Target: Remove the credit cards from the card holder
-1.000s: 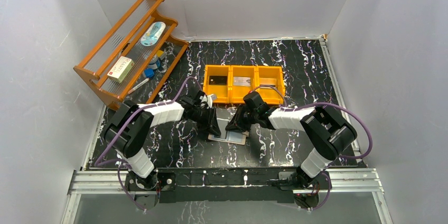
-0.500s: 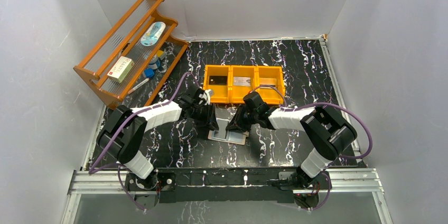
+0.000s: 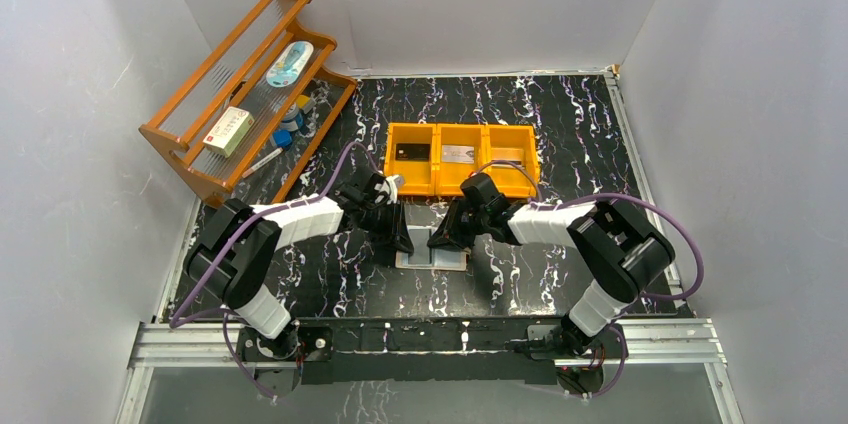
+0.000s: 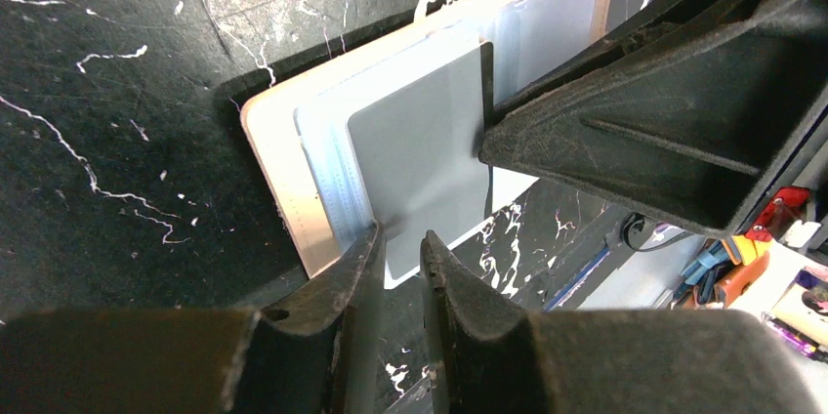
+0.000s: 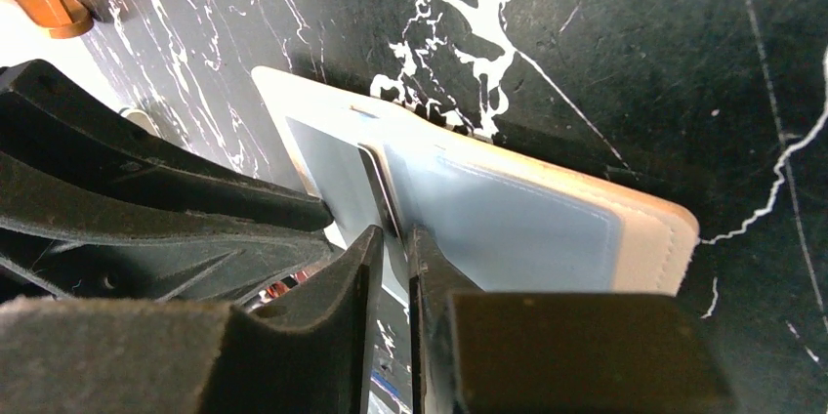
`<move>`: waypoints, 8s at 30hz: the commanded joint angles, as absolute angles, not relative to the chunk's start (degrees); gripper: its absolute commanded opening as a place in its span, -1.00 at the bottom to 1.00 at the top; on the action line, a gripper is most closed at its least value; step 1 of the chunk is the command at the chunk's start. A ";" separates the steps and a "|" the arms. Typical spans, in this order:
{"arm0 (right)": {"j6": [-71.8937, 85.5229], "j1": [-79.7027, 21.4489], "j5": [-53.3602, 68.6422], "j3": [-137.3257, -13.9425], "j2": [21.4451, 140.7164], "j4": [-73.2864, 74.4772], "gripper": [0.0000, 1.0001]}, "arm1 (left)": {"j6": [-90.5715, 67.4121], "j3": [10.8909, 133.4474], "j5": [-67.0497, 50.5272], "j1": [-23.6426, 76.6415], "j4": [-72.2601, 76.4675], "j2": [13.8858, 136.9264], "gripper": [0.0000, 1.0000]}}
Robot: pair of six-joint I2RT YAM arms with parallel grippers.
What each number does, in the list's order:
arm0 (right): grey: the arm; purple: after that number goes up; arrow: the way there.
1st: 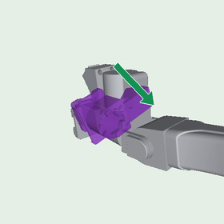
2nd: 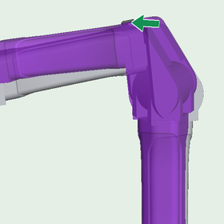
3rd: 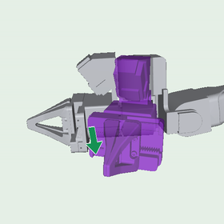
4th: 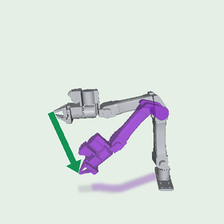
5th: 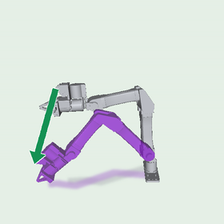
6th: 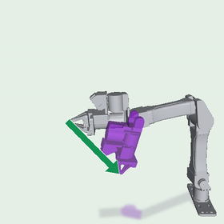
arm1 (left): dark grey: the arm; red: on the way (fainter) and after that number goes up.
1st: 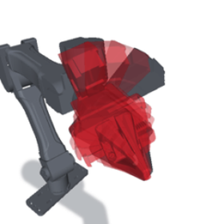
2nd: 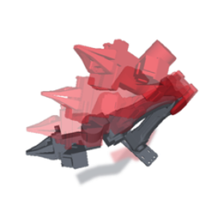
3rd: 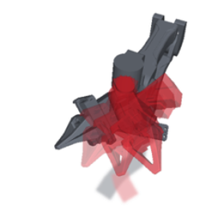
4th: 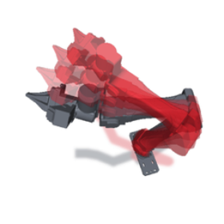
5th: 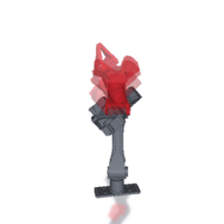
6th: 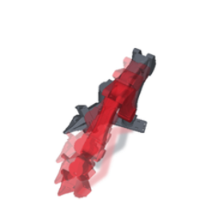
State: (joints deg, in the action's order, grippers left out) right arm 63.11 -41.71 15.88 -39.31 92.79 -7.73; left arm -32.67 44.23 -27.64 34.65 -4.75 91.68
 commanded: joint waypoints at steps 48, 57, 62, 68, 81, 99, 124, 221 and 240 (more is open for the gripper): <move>59.64 -36.64 19.02 -35.66 90.62 -6.73 -0.67 | -31.94 50.99 -31.47 35.70 -5.78 92.41 -0.14; 60.29 -36.64 18.89 -35.50 90.43 -7.04 -0.46 | -30.42 52.23 -28.81 38.49 -10.50 96.65 -0.25; 60.95 -36.62 20.83 -35.22 90.91 -9.89 -0.43 | -29.84 50.54 -24.56 38.50 -12.86 95.98 -0.28; 61.08 -36.63 22.25 -36.20 92.93 -11.55 -0.39 | -30.01 49.25 -23.39 38.50 -12.80 95.53 -0.29; 61.75 -36.61 21.44 -36.01 94.26 -11.13 -0.54 | -28.89 52.30 -24.24 38.50 -12.04 94.71 -0.27; 62.87 -36.63 23.98 -37.21 94.47 -14.16 -0.46 | -29.28 47.96 -27.69 38.56 -9.52 98.32 -0.47; 58.70 -35.63 16.88 -33.07 80.96 -6.94 -1.00 | -30.50 48.66 -20.28 38.58 -11.91 92.85 -0.26; 62.82 -33.31 17.40 -24.45 64.58 -28.06 0.44 | -20.56 56.63 -23.67 26.10 -6.77 77.75 -1.00; 58.45 -33.20 12.22 -25.58 58.77 -19.37 0.47 | 24.99 76.97 -9.61 27.59 -11.21 98.10 -1.00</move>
